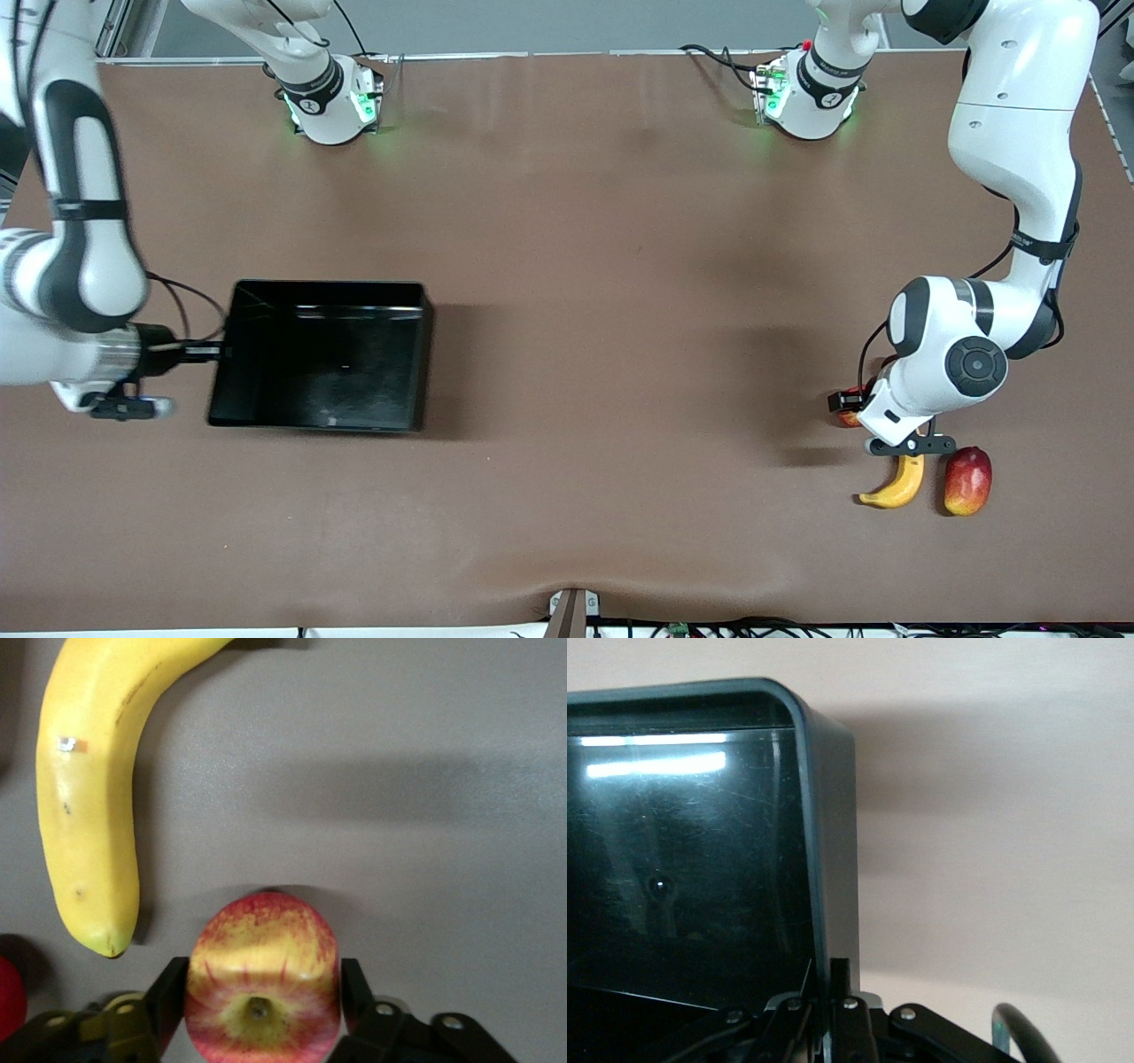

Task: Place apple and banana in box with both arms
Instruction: 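Grasp the apple with the left gripper while the right gripper slides the tray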

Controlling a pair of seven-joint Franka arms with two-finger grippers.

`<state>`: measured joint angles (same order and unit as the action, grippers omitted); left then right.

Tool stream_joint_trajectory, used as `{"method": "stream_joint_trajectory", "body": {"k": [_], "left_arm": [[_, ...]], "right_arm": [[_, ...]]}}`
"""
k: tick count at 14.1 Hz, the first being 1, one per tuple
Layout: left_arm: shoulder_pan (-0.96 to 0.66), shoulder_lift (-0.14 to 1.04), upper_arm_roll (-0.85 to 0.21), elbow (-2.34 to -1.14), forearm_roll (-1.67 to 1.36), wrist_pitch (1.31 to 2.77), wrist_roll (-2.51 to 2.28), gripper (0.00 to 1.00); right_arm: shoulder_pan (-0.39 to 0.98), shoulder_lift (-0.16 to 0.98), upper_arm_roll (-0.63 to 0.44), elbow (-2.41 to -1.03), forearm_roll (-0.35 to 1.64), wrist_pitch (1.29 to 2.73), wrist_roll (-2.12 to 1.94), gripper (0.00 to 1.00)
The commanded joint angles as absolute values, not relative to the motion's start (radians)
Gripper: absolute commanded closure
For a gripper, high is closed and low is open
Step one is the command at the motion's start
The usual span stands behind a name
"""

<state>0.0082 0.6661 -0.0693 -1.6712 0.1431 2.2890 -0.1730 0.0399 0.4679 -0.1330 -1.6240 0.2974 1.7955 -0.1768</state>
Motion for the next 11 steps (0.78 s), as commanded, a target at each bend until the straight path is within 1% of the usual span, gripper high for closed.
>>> {"method": "stream_joint_trajectory", "body": {"k": [1, 2, 4, 6, 9, 11], "left_arm": [[0.012, 0.663, -0.071, -1.655, 0.150, 2.292, -0.153, 0.94], [0.012, 0.658, -0.071, -1.655, 0.159, 2.290, -0.152, 1.00], [-0.001, 0.621, -0.069, -1.658, 0.161, 2.278, -0.129, 1.00], [0.008, 0.562, -0.075, -1.667, 0.163, 2.228, -0.101, 1.00], [-0.009, 0.487, -0.078, -1.657, 0.164, 2.178, -0.077, 1.00], [-0.046, 0.465, -0.078, -1.612, 0.186, 2.120, -0.048, 1.00]], "right_arm": [[0.139, 0.442, -0.141, -1.599, 0.325, 1.781, -0.097, 1.00], [0.179, 0.443, -0.141, -1.591, 0.325, 1.786, -0.059, 1.00], [0.250, 0.449, -0.141, -1.575, 0.353, 1.825, 0.021, 1.00], [0.319, 0.456, -0.141, -1.577, 0.414, 1.873, 0.029, 1.00], [0.405, 0.495, -0.141, -1.575, 0.465, 1.968, 0.107, 1.00], [0.474, 0.535, -0.141, -1.571, 0.469, 2.015, 0.147, 1.00]]}}
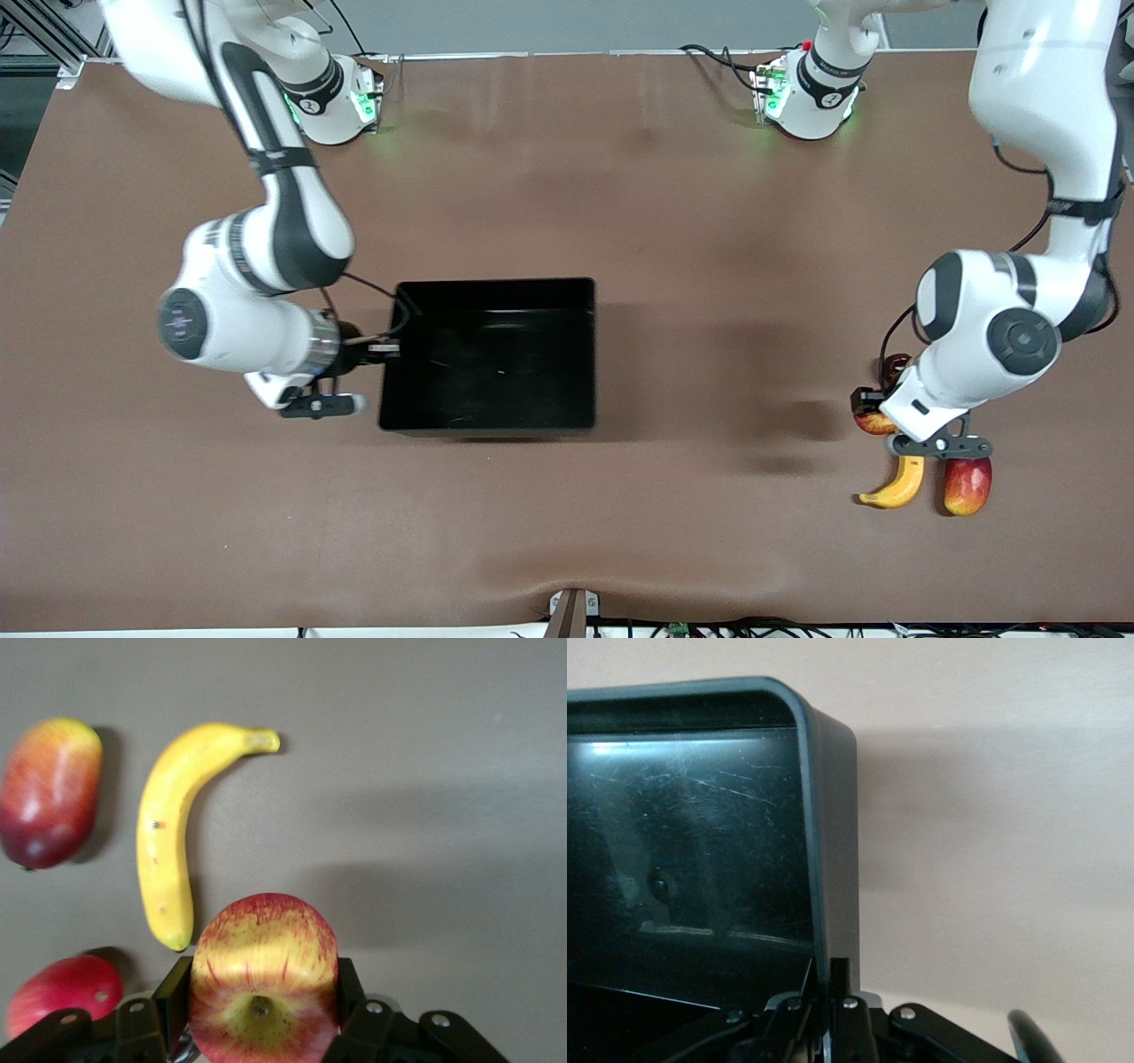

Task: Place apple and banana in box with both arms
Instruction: 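Grasp the apple with the left gripper while the right gripper slides the tray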

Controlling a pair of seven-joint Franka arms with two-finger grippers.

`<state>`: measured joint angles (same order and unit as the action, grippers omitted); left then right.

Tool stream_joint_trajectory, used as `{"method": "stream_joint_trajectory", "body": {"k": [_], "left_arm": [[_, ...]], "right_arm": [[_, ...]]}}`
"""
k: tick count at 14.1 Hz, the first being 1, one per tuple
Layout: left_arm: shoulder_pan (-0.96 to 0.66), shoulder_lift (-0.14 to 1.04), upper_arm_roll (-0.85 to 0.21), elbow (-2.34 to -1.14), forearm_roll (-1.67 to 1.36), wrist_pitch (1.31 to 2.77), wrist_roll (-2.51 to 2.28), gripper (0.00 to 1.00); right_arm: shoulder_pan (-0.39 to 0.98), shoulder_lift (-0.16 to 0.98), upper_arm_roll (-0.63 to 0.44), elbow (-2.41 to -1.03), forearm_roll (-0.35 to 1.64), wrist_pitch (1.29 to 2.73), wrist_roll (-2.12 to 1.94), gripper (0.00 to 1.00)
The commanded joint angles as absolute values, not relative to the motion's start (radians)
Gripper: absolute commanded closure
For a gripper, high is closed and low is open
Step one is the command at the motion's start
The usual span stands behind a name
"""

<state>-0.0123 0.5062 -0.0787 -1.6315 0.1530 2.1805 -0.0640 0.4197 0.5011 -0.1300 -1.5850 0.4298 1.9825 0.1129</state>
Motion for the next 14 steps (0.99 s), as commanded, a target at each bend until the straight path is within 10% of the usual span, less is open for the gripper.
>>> {"method": "stream_joint_trajectory", "body": {"k": [1, 11, 13, 14], "left_arm": [[-0.064, 0.456, -0.077, -1.582, 0.186, 2.077, -0.048, 1.00], [-0.107, 0.420, -0.294, -1.516, 0.170, 1.968, -0.362, 1.00], [-0.117, 0.428, -0.333, -1.511, 0.169, 1.968, -0.444, 1.00], [-0.132, 0.437, -0.336, -1.511, 0.169, 1.970, -0.490, 1.00]], "right_arm": [[0.497, 0.561, -0.141, -1.554, 0.472, 2.035, 0.169, 1.00], [0.689, 0.738, -0.141, -1.434, 0.469, 2.163, 0.407, 0.94], [0.663, 0.736, -0.143, -1.434, 0.456, 2.160, 0.368, 0.00], [0.655, 0.732, -0.144, -1.430, 0.456, 2.151, 0.338, 0.00]]}}
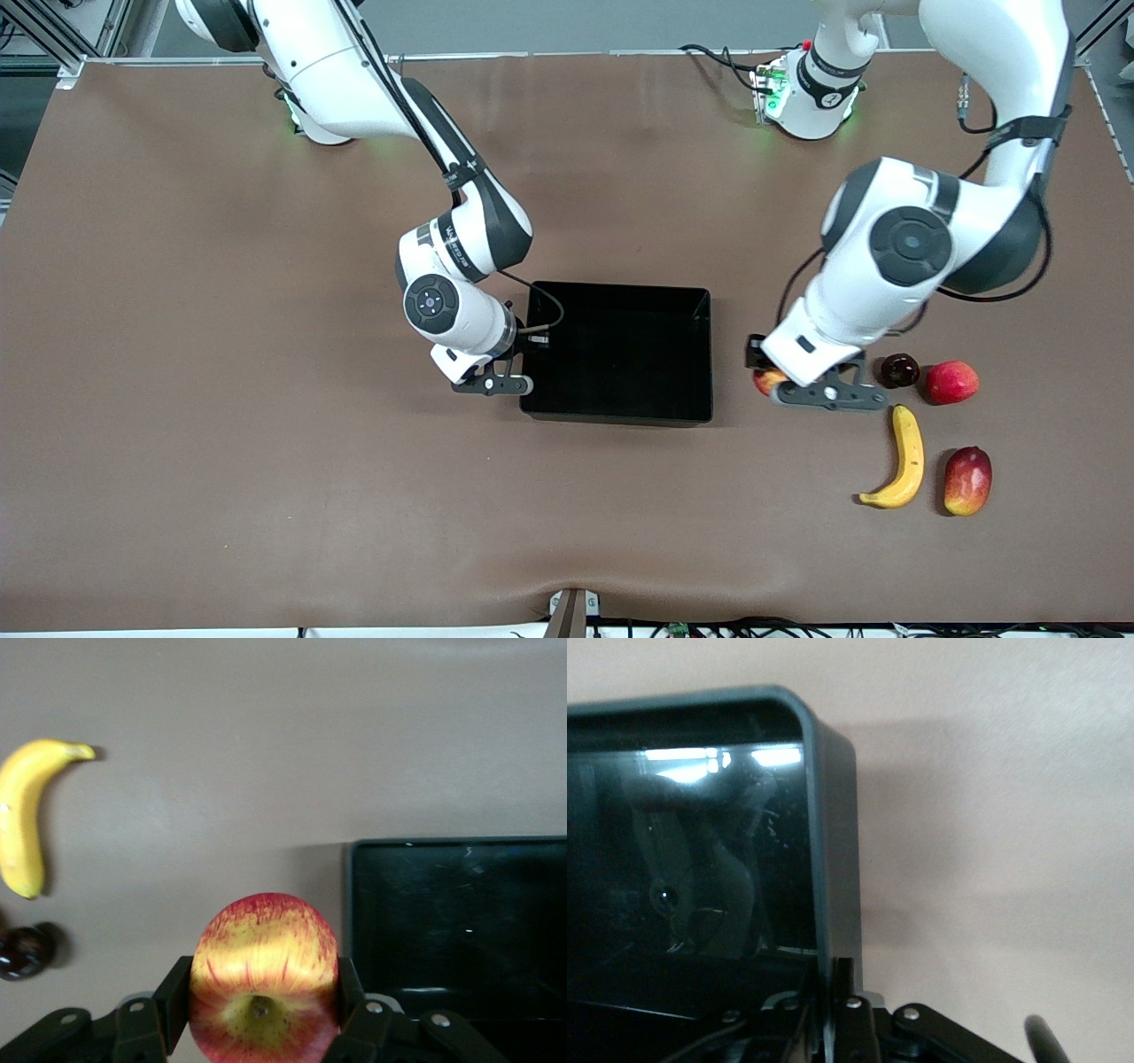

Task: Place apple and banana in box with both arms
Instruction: 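Grasp the apple with the left gripper while the right gripper slides the tray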

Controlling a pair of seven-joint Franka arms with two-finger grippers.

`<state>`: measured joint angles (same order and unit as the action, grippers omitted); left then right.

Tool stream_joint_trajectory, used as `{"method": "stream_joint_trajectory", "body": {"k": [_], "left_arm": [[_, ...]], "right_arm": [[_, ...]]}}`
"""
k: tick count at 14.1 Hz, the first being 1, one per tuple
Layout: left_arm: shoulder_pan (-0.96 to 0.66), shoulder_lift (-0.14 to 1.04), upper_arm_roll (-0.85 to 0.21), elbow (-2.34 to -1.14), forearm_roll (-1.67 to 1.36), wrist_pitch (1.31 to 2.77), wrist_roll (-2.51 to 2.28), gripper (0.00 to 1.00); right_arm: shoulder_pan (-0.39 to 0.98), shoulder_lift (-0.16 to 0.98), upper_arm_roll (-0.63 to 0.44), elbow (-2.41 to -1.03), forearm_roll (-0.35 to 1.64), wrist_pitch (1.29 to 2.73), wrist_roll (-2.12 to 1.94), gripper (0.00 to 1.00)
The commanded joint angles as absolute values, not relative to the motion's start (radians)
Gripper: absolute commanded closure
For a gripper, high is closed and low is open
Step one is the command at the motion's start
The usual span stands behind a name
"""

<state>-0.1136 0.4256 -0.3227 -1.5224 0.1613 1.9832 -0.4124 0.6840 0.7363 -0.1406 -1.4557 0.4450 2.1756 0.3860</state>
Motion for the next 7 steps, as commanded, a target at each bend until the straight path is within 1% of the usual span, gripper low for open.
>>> {"method": "stream_joint_trajectory", "body": {"k": [1, 3, 6, 7], "left_arm": [[-0.164, 0.451, -0.336, -1.511, 0.170, 1.970, -0.543, 1.00], [-0.225, 0.472, -0.334, -1.508, 0.178, 1.973, -0.586, 1.00], [-0.297, 0.520, -0.331, -1.480, 0.179, 1.983, -0.620, 1.00], [-0.307, 0.540, -0.330, -1.480, 0.179, 1.991, -0.624, 1.00]], "right_arm": [[0.649, 0.721, -0.147, -1.428, 0.454, 2.143, 0.333, 0.00], [0.637, 0.697, -0.161, -1.395, 0.453, 2.045, 0.333, 0.00], [0.597, 0.693, -0.241, -1.234, 0.451, 1.773, 0.325, 0.00], [0.585, 0.693, -0.273, -1.192, 0.451, 1.716, 0.318, 0.00]]}}
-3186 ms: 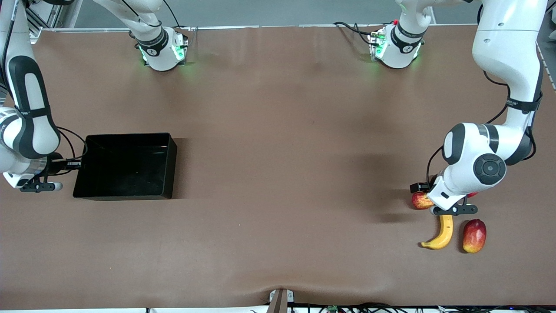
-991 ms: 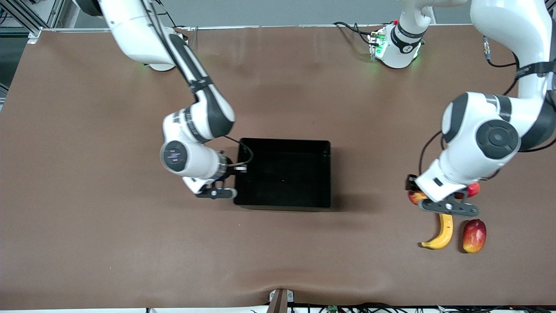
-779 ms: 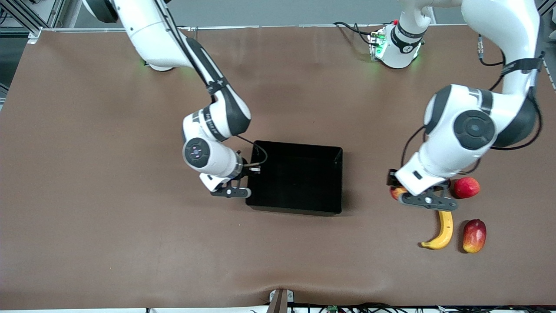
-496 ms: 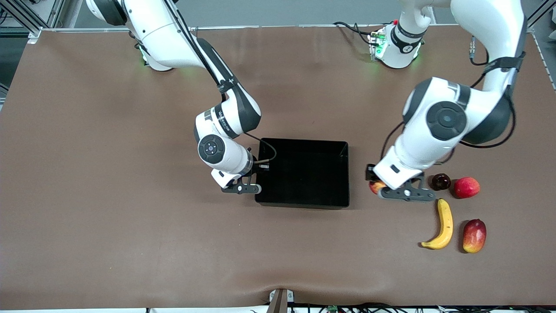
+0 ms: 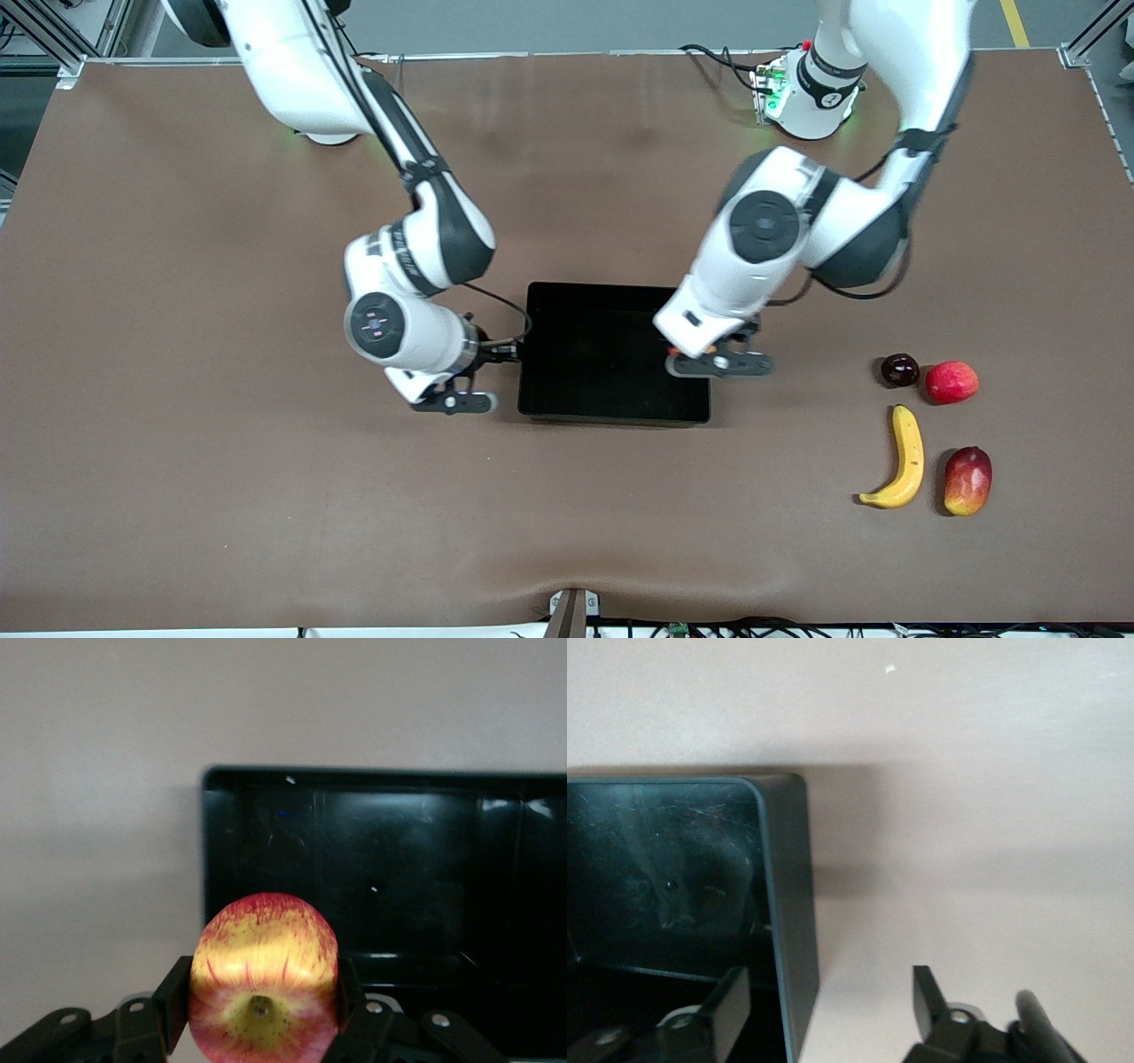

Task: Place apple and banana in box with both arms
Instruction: 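Carry the apple with the left gripper while the right gripper withdraws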

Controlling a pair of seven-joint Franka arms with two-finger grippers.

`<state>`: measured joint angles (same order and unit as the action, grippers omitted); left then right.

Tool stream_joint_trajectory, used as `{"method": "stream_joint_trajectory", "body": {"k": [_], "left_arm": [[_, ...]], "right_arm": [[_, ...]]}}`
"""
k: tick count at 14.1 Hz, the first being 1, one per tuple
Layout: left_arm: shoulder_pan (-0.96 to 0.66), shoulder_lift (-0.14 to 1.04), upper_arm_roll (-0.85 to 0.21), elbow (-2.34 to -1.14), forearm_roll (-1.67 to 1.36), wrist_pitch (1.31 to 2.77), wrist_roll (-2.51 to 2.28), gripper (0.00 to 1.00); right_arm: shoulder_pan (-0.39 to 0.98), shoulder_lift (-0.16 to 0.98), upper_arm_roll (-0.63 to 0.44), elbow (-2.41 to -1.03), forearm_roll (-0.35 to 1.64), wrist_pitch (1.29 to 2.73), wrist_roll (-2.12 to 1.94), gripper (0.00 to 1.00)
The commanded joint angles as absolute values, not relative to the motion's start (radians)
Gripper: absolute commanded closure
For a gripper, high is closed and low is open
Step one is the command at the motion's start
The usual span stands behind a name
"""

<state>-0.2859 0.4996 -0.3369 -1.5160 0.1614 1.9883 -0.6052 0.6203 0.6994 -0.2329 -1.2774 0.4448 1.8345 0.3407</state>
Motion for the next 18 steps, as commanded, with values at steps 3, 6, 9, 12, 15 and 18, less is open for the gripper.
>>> {"method": "stream_joint_trajectory", "body": {"k": [3, 6, 9, 12, 15, 18], "left_arm": [[-0.316, 0.616, -0.333, -1.488, 0.184, 2.055, -0.626, 1.00], [-0.330, 0.676, -0.330, -1.488, 0.195, 2.059, -0.633, 1.00], [-0.330, 0.707, -0.331, -1.503, 0.184, 2.068, -0.646, 1.00], [-0.331, 0.707, -0.331, -1.551, 0.190, 2.068, -0.658, 1.00], [-0.345, 0.721, -0.330, -1.557, 0.193, 2.069, -0.669, 0.95], [-0.345, 0.709, -0.327, -1.548, 0.195, 2.057, -0.669, 0.00]], "right_arm": [[0.539, 0.674, -0.366, -1.134, 0.451, 1.594, 0.313, 0.00], [0.515, 0.602, -0.457, -1.134, 0.401, 1.556, 0.240, 0.00], [0.515, 0.543, -0.530, -1.137, 0.387, 1.551, 0.236, 0.00], [0.514, 0.491, -0.590, -1.143, 0.358, 1.507, 0.062, 0.00], [0.520, 0.439, -0.656, -1.172, 0.344, 1.436, 0.021, 0.00], [0.558, 0.325, -0.664, -1.288, 0.221, 1.457, 0.023, 0.00]]}}
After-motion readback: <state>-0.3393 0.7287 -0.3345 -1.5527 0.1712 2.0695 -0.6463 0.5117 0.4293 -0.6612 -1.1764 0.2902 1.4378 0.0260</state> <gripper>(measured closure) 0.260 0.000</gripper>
